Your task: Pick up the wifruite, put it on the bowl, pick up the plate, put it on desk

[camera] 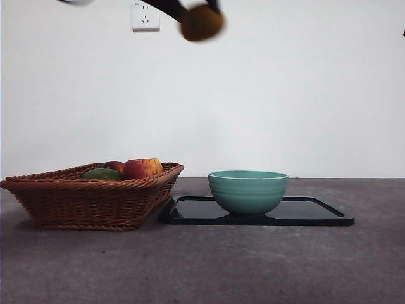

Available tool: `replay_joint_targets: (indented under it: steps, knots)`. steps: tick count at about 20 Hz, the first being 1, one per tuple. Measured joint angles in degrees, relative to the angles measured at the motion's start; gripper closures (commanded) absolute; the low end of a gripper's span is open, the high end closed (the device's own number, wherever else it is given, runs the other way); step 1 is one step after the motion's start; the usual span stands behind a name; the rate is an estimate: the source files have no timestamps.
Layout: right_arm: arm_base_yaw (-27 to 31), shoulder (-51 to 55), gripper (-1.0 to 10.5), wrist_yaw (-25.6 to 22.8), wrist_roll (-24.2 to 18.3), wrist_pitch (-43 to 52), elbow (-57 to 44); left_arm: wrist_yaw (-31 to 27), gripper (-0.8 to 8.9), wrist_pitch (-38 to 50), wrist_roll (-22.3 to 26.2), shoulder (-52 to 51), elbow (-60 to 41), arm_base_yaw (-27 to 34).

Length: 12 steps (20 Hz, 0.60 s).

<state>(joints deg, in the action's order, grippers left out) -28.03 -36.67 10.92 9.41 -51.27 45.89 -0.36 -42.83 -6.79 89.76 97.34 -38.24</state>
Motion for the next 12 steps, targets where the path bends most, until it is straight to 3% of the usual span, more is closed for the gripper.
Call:
replay_joint_targets:
  steps: [3,6,12]
  knots:
    - [0.00,0.04,7.5,-0.02,0.00,0.15,0.00,-2.97,6.01,-5.75,-3.17,-4.96,-0.83,4.13]
    - [0.00,0.04,7.5,-0.02,0.00,0.15,0.00,-3.19,6.01,-5.75,-4.68,-9.14,-6.86,6.56]
    - [0.00,0.04,7.5,-0.07,0.00,1.29,0.00,-3.80,6.01,5.40,-7.45,-12.41,-27.36,8.22]
